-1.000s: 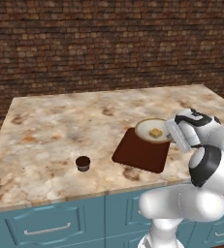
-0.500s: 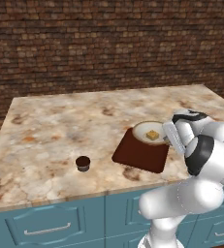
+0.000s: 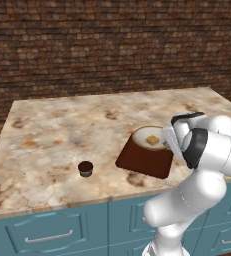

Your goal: Place the bowl with cake and the cupcake onto the tray.

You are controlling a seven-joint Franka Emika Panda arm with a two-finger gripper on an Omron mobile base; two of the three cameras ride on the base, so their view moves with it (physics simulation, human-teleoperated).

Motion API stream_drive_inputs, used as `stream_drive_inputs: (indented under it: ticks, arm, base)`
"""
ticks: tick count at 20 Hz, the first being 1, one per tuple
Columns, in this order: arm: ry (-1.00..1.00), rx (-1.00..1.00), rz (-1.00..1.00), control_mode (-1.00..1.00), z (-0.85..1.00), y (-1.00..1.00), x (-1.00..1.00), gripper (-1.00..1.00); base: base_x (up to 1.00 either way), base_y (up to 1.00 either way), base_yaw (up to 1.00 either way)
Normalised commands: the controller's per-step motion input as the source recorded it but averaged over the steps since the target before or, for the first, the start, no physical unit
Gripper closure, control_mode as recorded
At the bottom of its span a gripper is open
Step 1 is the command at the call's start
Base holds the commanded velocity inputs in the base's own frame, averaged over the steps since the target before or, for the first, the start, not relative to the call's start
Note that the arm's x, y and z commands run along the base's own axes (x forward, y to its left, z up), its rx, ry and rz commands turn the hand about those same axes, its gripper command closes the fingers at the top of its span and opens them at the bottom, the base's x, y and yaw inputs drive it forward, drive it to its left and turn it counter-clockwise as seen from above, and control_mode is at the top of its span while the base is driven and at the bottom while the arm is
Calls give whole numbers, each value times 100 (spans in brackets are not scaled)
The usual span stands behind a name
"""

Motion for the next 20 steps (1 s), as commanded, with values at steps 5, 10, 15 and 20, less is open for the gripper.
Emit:
stream_drive_inputs:
  ticks: [5,10,15,20]
  arm:
    - [0,0,0,-100,-19,0,14,100]
    - [0,0,0,-100,-21,0,9,100]
    - [0,0,0,-100,-20,0,8,100]
    - [0,0,0,-100,-19,0,8,100]
  base:
    - [0,0,0]
    - [0,0,0]
    - [0,0,0]
    - [0,0,0]
